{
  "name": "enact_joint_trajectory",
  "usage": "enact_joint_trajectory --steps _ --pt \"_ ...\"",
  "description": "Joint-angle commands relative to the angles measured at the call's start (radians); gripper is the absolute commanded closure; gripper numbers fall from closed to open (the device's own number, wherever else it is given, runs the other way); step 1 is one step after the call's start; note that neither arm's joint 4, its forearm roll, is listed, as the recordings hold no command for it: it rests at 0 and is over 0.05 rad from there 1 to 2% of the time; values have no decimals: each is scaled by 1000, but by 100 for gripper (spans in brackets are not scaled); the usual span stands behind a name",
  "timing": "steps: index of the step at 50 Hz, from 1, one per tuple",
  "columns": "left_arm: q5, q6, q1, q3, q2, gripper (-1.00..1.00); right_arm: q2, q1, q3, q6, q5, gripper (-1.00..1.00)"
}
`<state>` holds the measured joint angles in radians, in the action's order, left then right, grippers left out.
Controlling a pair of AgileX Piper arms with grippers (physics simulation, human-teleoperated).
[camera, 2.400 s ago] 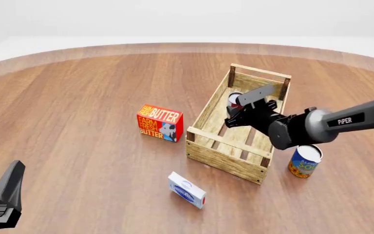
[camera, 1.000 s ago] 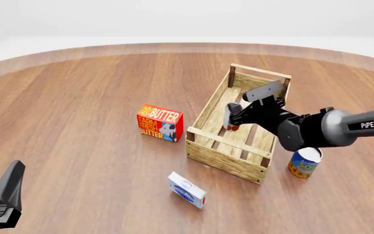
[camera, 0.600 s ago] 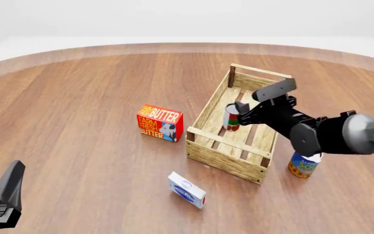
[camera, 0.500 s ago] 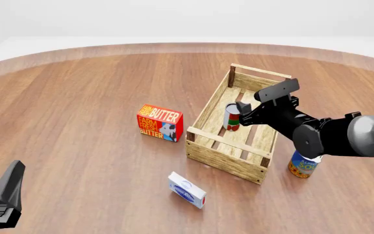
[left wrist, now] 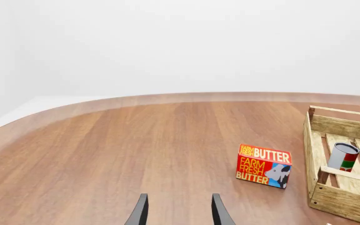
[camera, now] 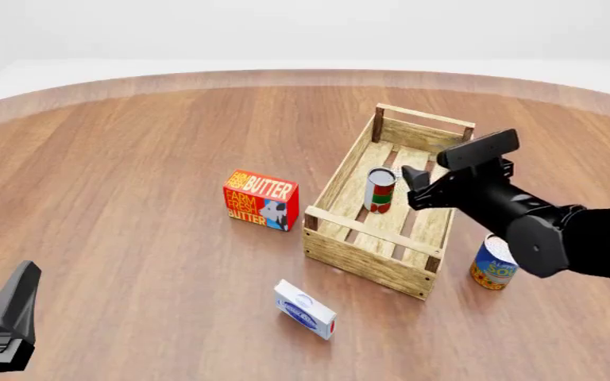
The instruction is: Pick up the tomato sauce, and put it in the wooden tray.
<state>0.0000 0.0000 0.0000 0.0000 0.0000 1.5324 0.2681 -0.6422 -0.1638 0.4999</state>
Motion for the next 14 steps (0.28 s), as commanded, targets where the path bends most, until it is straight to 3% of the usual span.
enact_joint_trajectory --steps 1,14 --pt "0 0 0 0 0 -100 -76 -15 40 0 -13 -100" --pt "0 0 0 0 0 -100 -135 -26 67 -4 -28 -100"
